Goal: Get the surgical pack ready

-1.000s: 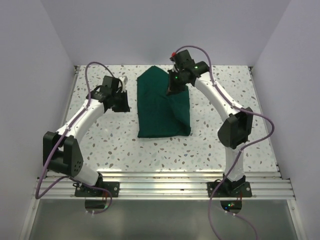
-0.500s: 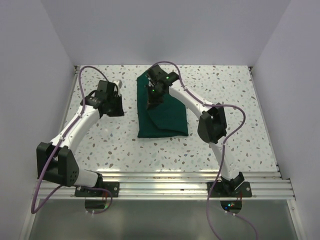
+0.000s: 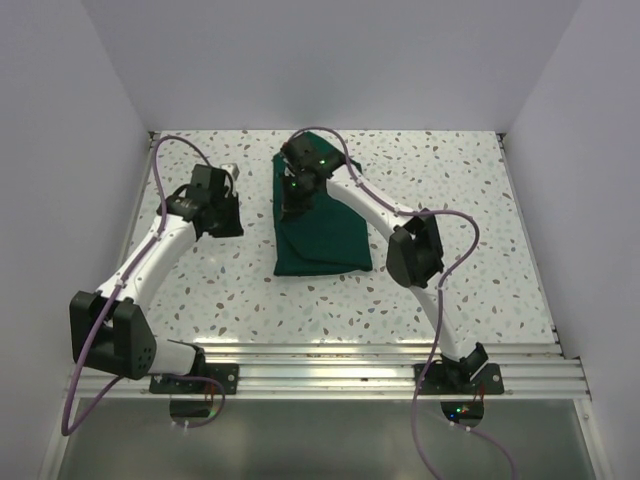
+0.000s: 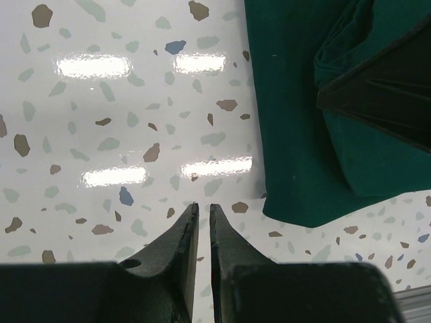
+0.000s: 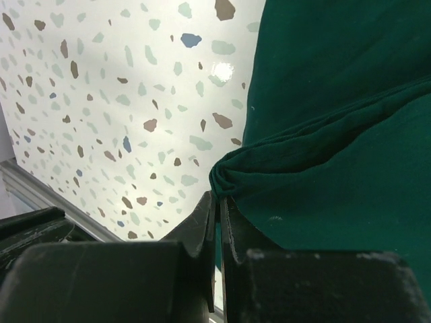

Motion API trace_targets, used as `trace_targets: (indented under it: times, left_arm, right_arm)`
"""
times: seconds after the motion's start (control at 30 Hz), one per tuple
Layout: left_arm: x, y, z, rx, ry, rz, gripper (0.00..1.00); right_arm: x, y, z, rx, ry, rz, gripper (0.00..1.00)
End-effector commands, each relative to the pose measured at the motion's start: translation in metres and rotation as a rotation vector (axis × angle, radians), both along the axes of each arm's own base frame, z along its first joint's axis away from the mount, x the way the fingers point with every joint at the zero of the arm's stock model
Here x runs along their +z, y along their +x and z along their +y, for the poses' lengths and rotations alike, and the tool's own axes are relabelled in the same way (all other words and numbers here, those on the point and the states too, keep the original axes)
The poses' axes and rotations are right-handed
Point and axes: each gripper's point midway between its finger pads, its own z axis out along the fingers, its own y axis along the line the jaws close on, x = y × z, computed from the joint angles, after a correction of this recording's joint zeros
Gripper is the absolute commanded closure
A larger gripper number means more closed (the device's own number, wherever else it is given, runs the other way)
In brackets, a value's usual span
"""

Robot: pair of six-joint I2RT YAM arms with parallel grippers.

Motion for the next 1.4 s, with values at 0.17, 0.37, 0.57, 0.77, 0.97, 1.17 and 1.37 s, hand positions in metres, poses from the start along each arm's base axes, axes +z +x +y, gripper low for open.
trace_targets:
  times: [0.17,0.37,0.57,0.77,0.97,1.17,1.37]
  left_arm:
    - [0.0,-0.002,0.008,0.019,0.003,-0.011,0.84]
    - [-0.004,-0.002,0.006,0.015,-0.005,0.0,0.84]
    - [-0.005,-0.001,0.006,0.012,-0.003,0.005,0.81]
    - [0.003,0.007,0.002,0.012,-0.021,-0.021,0.7]
    - [0.004,0.032,-0.025,-0.023,-0.143,-0.025,0.72]
    - [0.003,0.067,-0.06,-0.053,-0.291,-0.037,0.98]
    - [0.024,0.129,-0.108,-0.205,-0.479,-0.202,1.0]
  right_arm:
    - [0.03,-0.011,0.039,0.055,0.121,-0.04,1.0]
    - [0.013,-0.012,0.04,0.062,0.104,-0.017,1.0]
    - [-0.007,-0.013,0.045,0.097,0.093,0.004,0.92]
    - [0.017,-0.007,0.028,0.092,0.093,0.029,0.55]
    - [0.052,0.016,-0.052,-0.023,0.077,-0.005,0.41]
    - [0.052,0.069,-0.144,-0.159,0.027,-0.095,0.8]
    - [0.024,0.107,-0.15,-0.081,0.065,-0.156,1.0]
